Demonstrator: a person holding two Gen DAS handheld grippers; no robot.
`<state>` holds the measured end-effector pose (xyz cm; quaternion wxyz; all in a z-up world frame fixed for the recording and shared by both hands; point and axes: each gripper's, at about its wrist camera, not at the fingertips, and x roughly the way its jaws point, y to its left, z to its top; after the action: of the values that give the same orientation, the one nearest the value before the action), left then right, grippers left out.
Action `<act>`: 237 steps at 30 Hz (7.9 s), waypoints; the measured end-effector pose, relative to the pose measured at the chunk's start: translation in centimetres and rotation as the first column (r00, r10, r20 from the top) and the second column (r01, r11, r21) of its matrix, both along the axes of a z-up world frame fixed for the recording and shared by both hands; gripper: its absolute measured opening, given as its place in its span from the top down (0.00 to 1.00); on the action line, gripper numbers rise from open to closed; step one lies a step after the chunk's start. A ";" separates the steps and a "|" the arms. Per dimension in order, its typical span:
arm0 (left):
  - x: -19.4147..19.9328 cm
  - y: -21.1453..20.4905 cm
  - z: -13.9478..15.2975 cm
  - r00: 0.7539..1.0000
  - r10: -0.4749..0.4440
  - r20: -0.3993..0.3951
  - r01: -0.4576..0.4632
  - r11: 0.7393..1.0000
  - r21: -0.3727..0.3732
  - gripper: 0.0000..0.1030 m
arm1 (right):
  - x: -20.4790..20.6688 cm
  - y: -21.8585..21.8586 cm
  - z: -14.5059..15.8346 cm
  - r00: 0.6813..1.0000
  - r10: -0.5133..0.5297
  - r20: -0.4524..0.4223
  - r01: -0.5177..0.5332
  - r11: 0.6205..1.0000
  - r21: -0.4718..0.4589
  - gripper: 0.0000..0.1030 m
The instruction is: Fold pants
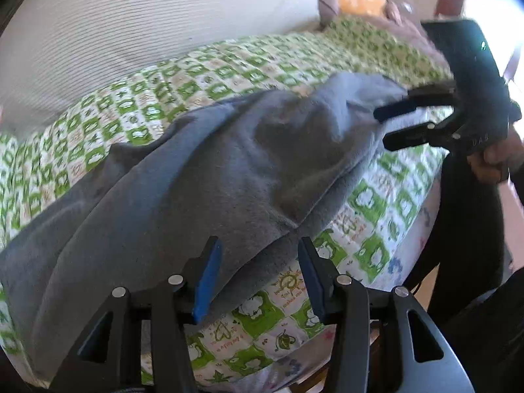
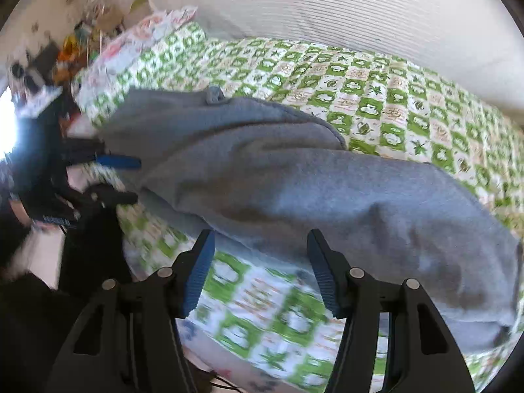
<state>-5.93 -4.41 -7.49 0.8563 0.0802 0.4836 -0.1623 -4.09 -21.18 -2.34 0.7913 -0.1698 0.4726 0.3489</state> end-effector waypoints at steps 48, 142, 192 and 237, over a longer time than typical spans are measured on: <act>24.1 -28.1 1.2 0.837 -0.515 -0.182 0.529 0.848 0.035 0.62 | 0.1 -31.9 1.4 0.524 -0.796 -0.303 0.822 0.379 0.426 0.48; 20.4 -9.1 5.1 0.885 -0.465 0.003 0.384 0.727 -0.570 0.91 | 1.8 -10.5 4.6 0.864 -0.251 -0.437 0.491 0.615 0.617 0.85; 6.6 0.5 -4.3 0.907 0.297 -0.299 -0.411 0.781 -0.470 0.88 | 10.6 7.3 -2.4 0.932 -0.012 -0.362 0.071 0.986 0.152 0.89; -4.7 16.7 -3.3 0.689 0.653 -0.314 -0.692 0.465 -0.552 0.87 | 8.1 23.2 -1.5 0.931 0.156 -0.331 -0.112 0.983 0.147 0.75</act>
<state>-10.59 12.25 -10.82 0.8091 -0.4141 0.4156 0.0329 4.02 2.04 -3.80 0.6807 -0.0885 0.5670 0.4553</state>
